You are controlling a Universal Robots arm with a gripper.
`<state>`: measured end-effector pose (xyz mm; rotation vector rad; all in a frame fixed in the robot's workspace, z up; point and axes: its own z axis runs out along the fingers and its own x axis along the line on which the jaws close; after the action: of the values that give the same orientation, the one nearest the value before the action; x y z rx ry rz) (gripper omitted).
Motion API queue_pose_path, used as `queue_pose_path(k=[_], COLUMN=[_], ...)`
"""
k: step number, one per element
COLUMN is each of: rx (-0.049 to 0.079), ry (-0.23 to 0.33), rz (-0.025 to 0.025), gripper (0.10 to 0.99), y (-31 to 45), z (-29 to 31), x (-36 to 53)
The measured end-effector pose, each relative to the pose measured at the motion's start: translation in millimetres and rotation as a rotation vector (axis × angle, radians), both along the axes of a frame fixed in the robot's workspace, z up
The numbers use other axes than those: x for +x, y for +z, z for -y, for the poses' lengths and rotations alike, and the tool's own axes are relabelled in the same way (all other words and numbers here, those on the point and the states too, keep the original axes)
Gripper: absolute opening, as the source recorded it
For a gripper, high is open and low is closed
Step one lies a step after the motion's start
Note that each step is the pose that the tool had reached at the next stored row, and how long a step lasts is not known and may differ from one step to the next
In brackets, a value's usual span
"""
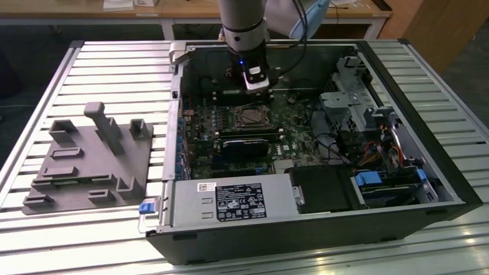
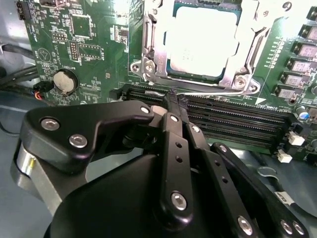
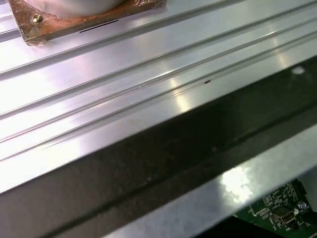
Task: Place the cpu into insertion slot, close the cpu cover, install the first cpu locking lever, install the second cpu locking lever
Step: 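Install the first cpu locking lever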
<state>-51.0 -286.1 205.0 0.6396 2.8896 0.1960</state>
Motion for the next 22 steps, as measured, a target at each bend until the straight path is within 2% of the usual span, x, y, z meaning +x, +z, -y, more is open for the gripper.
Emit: queue_pose_path(k=[22], rx=[-0.022], ry=[0.031], rz=[0.0], gripper=[0.106], y=[-8.0], z=[2.0], x=[0.0])
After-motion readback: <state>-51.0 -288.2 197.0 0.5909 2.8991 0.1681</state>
